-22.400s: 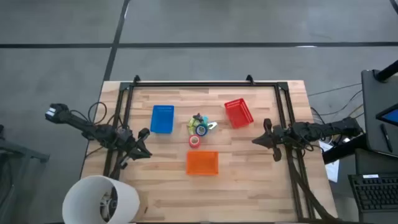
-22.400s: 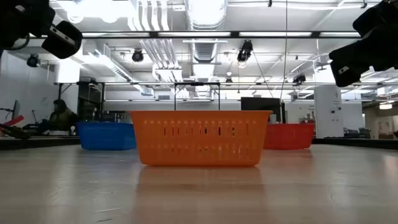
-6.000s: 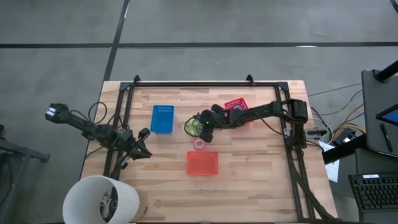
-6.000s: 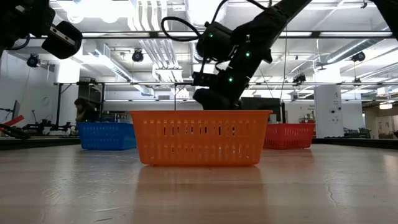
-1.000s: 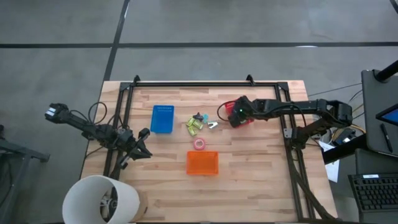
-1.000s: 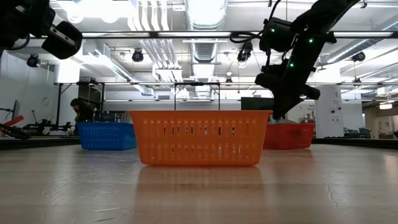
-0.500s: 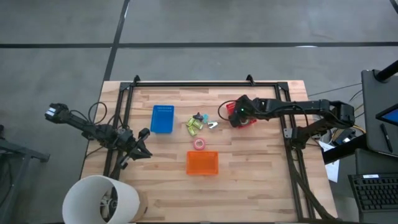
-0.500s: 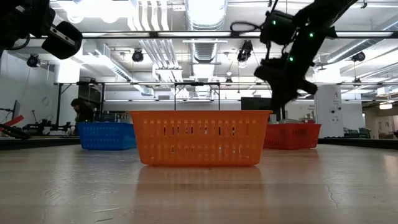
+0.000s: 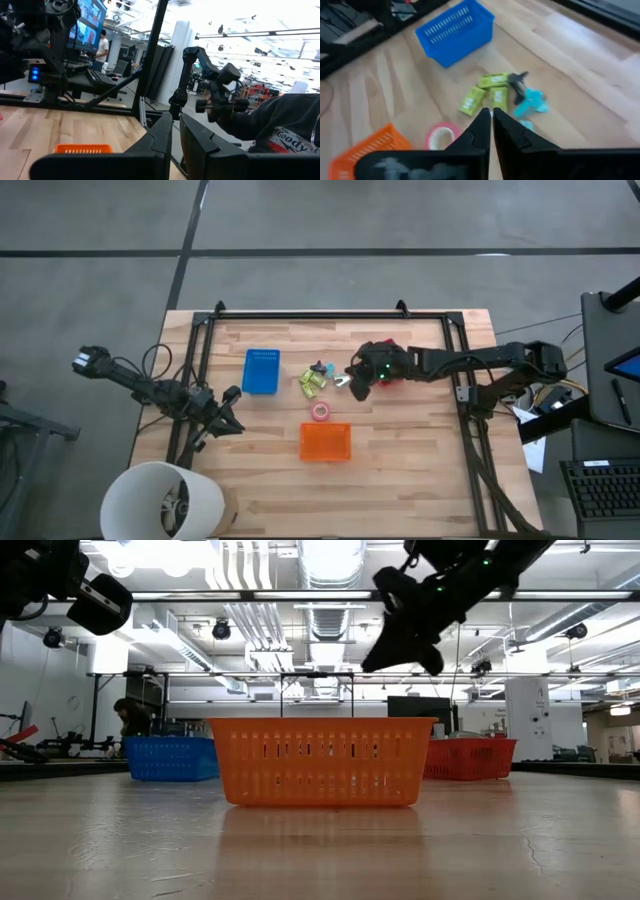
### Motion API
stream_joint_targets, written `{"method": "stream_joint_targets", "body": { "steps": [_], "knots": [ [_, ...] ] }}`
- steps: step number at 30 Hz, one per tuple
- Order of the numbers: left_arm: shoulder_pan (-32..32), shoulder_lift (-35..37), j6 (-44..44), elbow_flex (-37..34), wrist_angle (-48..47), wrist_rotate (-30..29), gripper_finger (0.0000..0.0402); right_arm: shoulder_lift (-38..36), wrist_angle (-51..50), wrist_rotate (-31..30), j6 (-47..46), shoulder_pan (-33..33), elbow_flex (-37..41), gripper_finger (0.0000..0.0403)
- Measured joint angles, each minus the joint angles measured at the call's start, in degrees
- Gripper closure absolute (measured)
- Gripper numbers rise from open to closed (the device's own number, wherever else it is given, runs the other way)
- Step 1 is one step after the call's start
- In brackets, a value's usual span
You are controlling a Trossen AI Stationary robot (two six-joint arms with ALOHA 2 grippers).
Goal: Pick and place Stapler, Stapler remover, tape
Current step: Put the pink tape into the red basket
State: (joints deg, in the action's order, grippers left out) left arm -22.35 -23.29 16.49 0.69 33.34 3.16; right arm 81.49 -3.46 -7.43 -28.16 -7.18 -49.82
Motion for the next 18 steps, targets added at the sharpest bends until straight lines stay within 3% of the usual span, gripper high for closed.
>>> {"method": "stream_joint_targets", "body": {
  "steps": [8,14,18],
  "knots": [
    [0.0,0.0,0.0,0.0,0.0,0.0,0.0362,12.3,-2.5,0.2,0.1,3.4,-8.0,0.0303],
    [0.0,-0.1,0.0,0.0,0.0,0.0,0.0362,21.0,-17.9,0.2,1.0,3.9,-18.6,0.0234],
    [0.0,-0.1,0.0,0.0,0.0,0.0,0.0362,25.0,-22.7,0.6,1.4,3.9,-24.2,0.0204]
  ]
}}
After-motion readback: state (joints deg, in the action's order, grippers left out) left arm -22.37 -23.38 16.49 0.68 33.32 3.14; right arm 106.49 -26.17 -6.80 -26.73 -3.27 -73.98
